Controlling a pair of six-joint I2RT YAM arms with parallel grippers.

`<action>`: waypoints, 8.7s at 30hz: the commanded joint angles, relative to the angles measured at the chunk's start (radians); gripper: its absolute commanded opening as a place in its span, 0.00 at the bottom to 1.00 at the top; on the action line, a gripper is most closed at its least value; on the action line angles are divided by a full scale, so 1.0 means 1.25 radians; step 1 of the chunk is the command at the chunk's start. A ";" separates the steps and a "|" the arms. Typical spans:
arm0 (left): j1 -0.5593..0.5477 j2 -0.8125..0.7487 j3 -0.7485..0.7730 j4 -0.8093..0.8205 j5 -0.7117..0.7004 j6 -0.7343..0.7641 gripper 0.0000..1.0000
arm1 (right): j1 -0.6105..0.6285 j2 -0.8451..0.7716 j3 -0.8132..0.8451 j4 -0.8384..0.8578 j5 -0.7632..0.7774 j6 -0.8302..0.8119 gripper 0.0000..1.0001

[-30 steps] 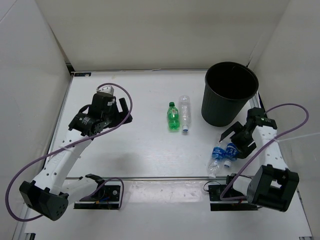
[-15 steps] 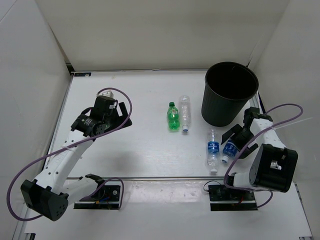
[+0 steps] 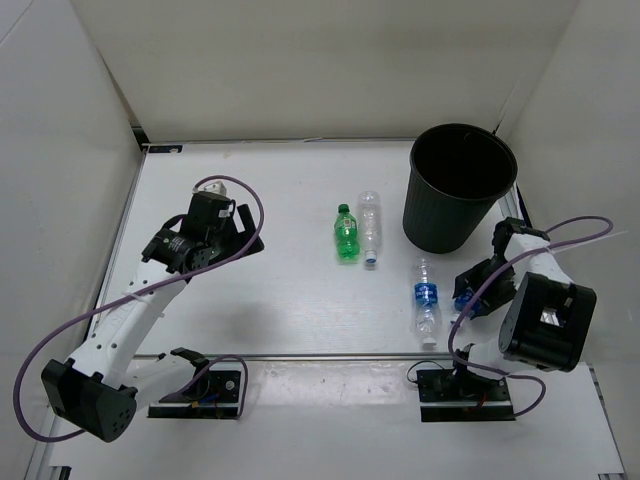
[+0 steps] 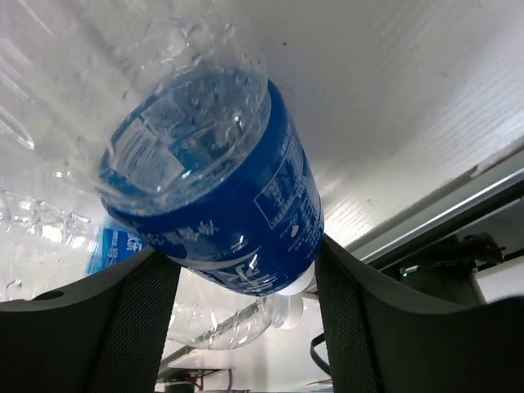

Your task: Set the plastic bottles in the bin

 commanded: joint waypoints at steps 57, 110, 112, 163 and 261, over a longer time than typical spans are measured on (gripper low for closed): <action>0.003 0.091 0.007 -0.001 0.034 -0.036 1.00 | 0.272 -0.337 0.482 -0.114 0.030 -0.103 1.00; 0.003 0.059 -0.079 -0.009 0.009 -0.036 1.00 | 0.422 -0.398 0.094 -0.138 -0.021 0.045 1.00; 0.003 0.059 -0.079 -0.009 0.009 -0.036 1.00 | 0.422 -0.382 0.059 -0.111 -0.020 0.046 1.00; 0.003 0.068 -0.054 -0.031 -0.036 -0.013 1.00 | 0.296 0.175 1.118 -0.014 0.227 -0.200 0.25; -0.092 0.925 0.651 0.164 0.569 0.014 0.10 | 0.267 -0.173 0.703 -0.102 -0.077 -0.158 1.00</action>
